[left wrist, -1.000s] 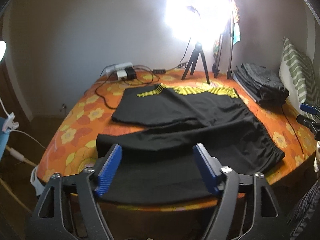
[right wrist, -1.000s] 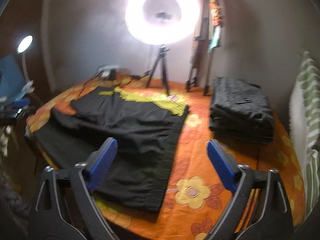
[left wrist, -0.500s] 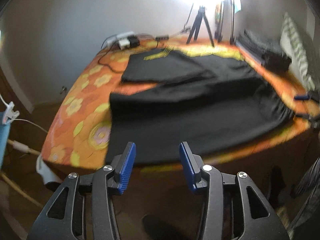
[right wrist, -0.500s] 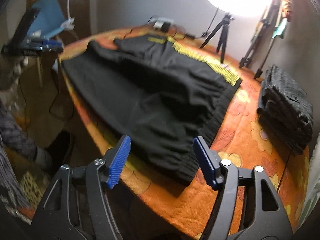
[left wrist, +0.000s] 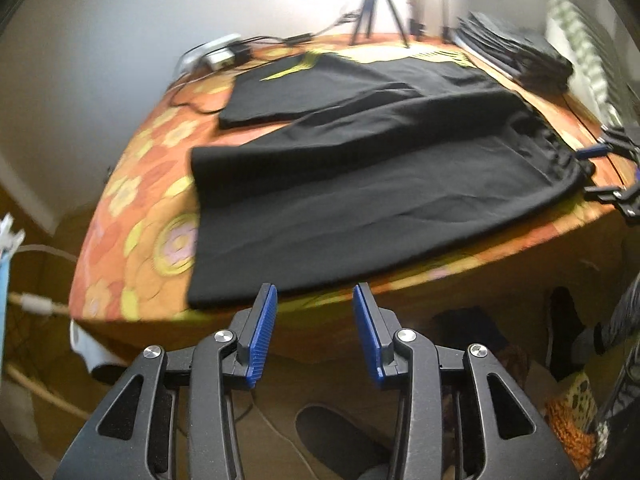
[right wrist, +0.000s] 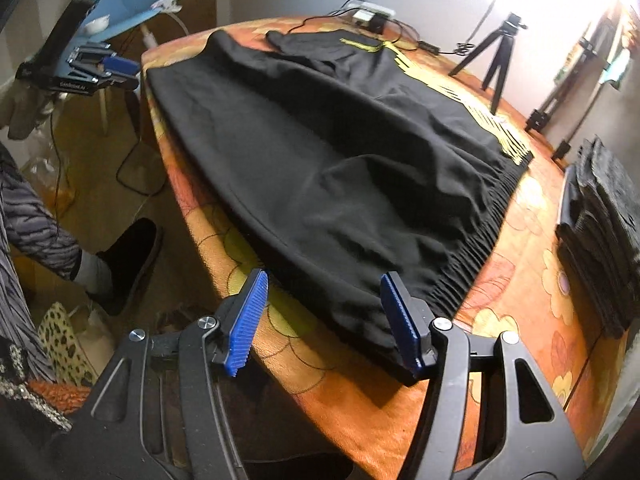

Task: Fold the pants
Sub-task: 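Move both tools to the pants' leg hems and close the right gripper on one hem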

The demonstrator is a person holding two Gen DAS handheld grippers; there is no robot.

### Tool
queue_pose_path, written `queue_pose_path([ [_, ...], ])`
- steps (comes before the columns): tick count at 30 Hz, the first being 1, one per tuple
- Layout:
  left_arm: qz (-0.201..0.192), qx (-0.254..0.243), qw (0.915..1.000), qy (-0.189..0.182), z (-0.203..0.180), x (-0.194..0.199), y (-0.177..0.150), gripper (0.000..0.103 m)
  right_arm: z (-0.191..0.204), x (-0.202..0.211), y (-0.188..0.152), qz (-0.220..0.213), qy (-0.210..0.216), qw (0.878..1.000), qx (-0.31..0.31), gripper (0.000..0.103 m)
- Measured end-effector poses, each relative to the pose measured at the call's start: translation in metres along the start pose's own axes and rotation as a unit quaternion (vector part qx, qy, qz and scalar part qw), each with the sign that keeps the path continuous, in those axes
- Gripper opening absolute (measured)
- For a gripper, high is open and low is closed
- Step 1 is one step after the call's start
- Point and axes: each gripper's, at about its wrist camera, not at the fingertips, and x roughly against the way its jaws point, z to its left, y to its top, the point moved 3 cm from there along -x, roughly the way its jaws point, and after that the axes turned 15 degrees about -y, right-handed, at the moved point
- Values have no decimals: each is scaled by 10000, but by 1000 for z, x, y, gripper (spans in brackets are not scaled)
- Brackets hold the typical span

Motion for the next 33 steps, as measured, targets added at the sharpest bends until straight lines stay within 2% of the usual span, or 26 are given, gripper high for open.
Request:
queue_pose_path([
  [7,56,-287,9989,-369,-26,-13,10,38,9,-10,2,115,-106,9995,288,60],
  [11,136,-417,9980,-456,-36,-19,11,38,11,-12,3,141,-84,9993,327,48],
  [14,155,-476,9975,-499,-42,-21,13,38,13,-12,5,172,-45,9993,339,32],
  [16,157,-504,9972,-524,-45,-22,14,38,13,-13,5,201,-59,9992,328,17],
  [19,175,-576,9968,-517,-50,-26,17,38,12,-11,6,172,-106,9994,265,11],
  [24,237,-810,9951,-512,-63,-34,21,39,1,1,15,-32,-125,9999,-35,8],
  [28,267,-1149,9928,-208,-72,-42,26,42,-9,9,25,-169,-117,9994,-270,7],
  [33,227,-1246,9916,255,-64,-47,32,42,-15,18,34,-318,-164,9986,-400,6],
])
